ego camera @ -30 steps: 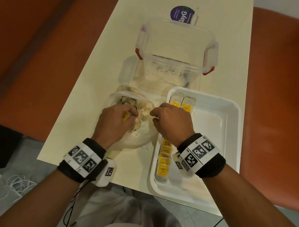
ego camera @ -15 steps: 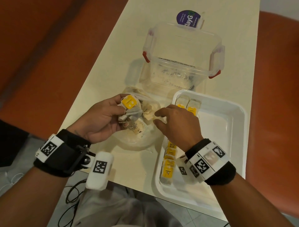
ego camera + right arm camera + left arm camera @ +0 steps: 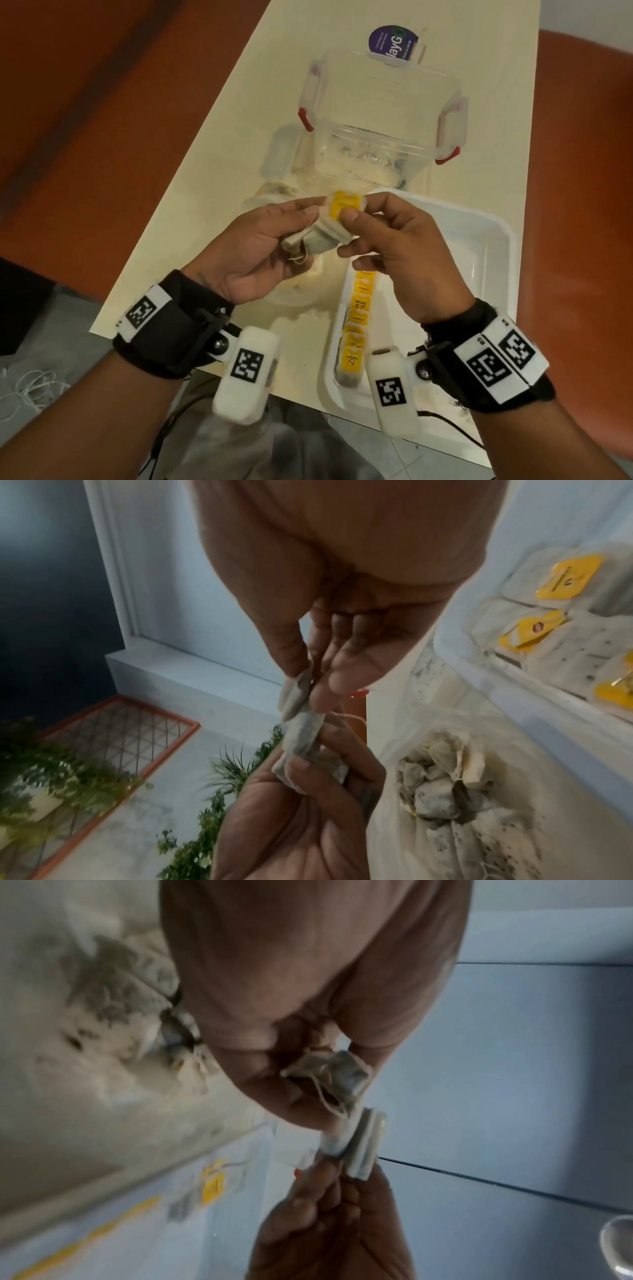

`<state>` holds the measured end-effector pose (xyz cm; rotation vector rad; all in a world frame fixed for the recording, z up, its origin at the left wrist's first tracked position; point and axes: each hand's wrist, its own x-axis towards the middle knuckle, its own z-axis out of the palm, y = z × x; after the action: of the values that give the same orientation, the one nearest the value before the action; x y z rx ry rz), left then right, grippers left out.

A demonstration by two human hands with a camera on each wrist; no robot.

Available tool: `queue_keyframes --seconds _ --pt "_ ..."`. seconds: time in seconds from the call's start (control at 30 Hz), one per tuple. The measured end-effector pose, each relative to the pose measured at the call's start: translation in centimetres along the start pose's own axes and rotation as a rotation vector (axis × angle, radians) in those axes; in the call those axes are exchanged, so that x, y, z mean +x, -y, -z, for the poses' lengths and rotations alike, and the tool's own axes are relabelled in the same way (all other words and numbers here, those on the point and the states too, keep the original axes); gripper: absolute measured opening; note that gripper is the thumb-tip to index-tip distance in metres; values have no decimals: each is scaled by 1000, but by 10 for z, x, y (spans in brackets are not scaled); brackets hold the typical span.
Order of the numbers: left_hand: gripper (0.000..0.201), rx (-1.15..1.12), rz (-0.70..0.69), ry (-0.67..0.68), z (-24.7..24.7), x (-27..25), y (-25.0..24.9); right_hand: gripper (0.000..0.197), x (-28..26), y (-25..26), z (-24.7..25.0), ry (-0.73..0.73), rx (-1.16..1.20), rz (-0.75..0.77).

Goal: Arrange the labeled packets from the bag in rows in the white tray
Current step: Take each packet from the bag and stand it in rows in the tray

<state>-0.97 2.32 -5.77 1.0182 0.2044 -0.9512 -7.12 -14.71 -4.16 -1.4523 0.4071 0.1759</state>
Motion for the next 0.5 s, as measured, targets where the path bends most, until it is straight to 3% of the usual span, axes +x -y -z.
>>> queue_keyframes --seconds 0.23,0.3,0.4,0.5 --pt "22 -117 -33 -84 -29 7 6 8 -16 3 36 -160 183 88" --pt "21 -129 -23 -88 -37 10 10 2 -22 2 47 -162 188 112" --pt "16 -183 37 -73 -46 16 18 15 -31 2 59 -133 187 135" --pt "16 -217 85 -22 -49 23 22 14 -38 -2 71 -141 153 138"
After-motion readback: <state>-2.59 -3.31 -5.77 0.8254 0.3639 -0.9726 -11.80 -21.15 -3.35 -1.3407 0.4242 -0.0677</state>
